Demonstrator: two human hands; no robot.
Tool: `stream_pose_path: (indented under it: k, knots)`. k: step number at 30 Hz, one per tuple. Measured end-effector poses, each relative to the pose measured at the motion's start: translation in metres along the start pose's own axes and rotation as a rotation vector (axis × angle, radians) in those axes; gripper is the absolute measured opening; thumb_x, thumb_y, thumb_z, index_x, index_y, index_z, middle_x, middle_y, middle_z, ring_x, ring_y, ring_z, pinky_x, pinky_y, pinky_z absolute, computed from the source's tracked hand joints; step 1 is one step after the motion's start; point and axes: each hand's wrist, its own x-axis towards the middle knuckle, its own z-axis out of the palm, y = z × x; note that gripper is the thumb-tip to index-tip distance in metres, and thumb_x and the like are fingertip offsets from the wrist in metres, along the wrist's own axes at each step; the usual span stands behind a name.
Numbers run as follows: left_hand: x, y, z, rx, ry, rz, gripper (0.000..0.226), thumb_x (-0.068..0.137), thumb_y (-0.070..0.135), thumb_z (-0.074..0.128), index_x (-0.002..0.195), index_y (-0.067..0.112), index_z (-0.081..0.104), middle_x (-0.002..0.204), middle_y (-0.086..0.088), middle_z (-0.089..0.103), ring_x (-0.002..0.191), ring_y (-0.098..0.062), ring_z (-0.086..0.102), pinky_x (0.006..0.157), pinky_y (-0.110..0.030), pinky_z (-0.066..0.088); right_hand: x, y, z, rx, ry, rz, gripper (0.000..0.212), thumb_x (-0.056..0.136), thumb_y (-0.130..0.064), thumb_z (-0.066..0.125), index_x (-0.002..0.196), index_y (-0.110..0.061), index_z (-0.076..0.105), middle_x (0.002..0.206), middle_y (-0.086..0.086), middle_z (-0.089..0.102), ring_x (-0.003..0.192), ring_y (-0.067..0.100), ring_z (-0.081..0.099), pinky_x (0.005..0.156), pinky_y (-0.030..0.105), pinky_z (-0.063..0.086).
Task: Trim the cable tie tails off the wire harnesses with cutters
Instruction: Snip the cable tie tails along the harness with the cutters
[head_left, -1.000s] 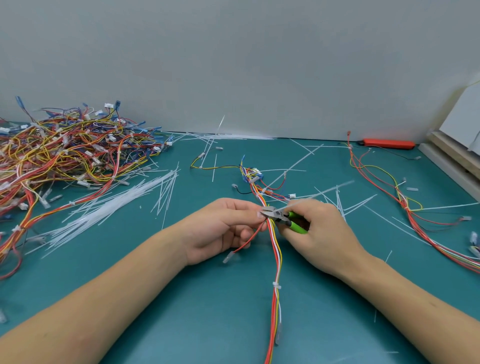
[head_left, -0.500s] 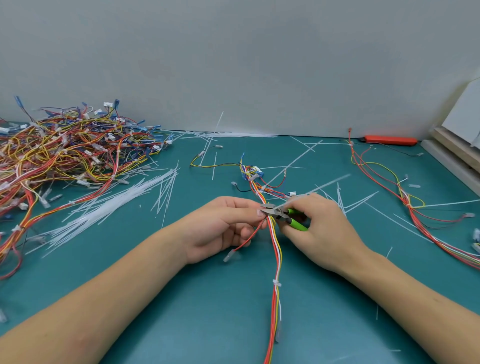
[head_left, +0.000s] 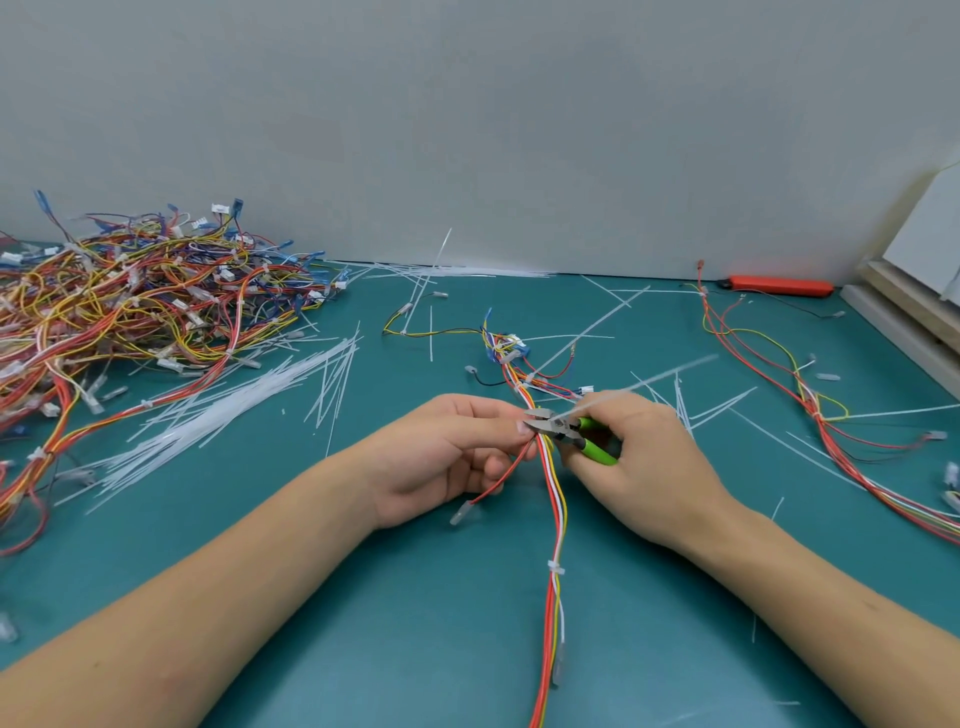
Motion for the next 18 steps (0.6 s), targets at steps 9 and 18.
stream_pose_path:
  k: [9, 18]
  knots:
    - [0.0002, 0.0009, 0.0008, -0.01, 0.01, 0.002, 0.008, 0.096, 0.012, 0.065, 0.095, 0.011, 0.073, 0.082, -0.002, 0.067, 0.053, -0.004, 0.049, 0.057, -0.02, 0.045, 0.0017, -0.0011, -0.0016, -0.013, 0.018, -0.029, 0.025, 0.076, -0.029, 0.065, 0.101, -0.031, 0.072, 0.099, -0.019, 0.07, 0.102, 0.017, 0.06, 0.095, 0.049, 0.049]
    - [-0.0001, 0.0006, 0.0001, 0.009, -0.009, 0.004, 0.008, 0.089, 0.019, 0.07, 0.091, 0.013, 0.075, 0.082, 0.0, 0.066, 0.054, -0.005, 0.048, 0.059, -0.021, 0.045, 0.0016, 0.0006, 0.0008, -0.023, 0.019, -0.012, 0.033, 0.085, -0.041, 0.066, 0.066, -0.017, 0.052, 0.056, -0.002, 0.044, 0.057, 0.017, 0.039, 0.053, 0.036, 0.039]
